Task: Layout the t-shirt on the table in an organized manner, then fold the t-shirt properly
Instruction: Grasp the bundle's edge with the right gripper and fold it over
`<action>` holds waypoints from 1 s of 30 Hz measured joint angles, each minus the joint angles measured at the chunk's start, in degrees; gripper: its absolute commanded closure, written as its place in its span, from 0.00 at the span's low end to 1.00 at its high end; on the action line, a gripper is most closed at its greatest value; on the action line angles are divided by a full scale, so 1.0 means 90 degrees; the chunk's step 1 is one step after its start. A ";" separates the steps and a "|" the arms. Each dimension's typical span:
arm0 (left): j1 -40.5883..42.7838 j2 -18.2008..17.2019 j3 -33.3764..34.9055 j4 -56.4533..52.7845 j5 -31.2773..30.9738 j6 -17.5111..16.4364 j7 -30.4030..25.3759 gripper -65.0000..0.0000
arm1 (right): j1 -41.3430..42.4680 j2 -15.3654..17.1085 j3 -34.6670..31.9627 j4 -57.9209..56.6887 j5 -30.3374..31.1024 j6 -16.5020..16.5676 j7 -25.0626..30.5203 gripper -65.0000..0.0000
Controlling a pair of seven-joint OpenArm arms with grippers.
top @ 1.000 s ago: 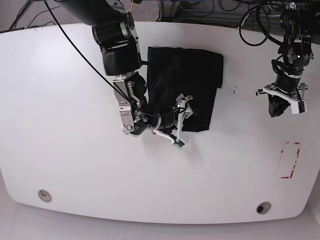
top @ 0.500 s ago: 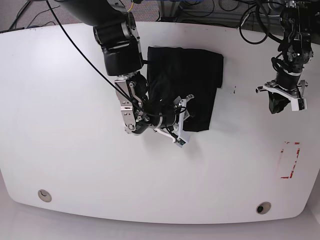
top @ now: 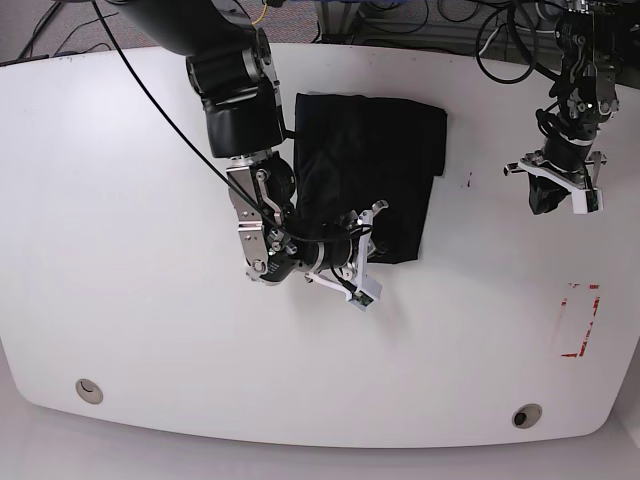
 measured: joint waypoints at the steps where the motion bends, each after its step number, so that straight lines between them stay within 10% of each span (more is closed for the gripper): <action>1: -0.0005 -0.0010 0.0027 -0.0002 0.0000 0.0005 -0.0005 0.88 | 0.0017 0.0005 0.0000 0.0073 -0.0002 0.0000 -0.0061 1.00; 22: -0.0007 -0.0015 0.0704 -0.0002 0.0000 -0.0010 -0.0029 0.88 | 0.0500 0.0002 0.0000 0.0556 -0.0022 0.0002 -0.0245 0.99; 30: -0.0019 -0.0015 0.1005 0.0005 -0.0002 -0.0017 -0.0024 0.88 | 0.0522 0.0002 0.0000 0.0556 -0.0049 0.0002 0.0034 0.68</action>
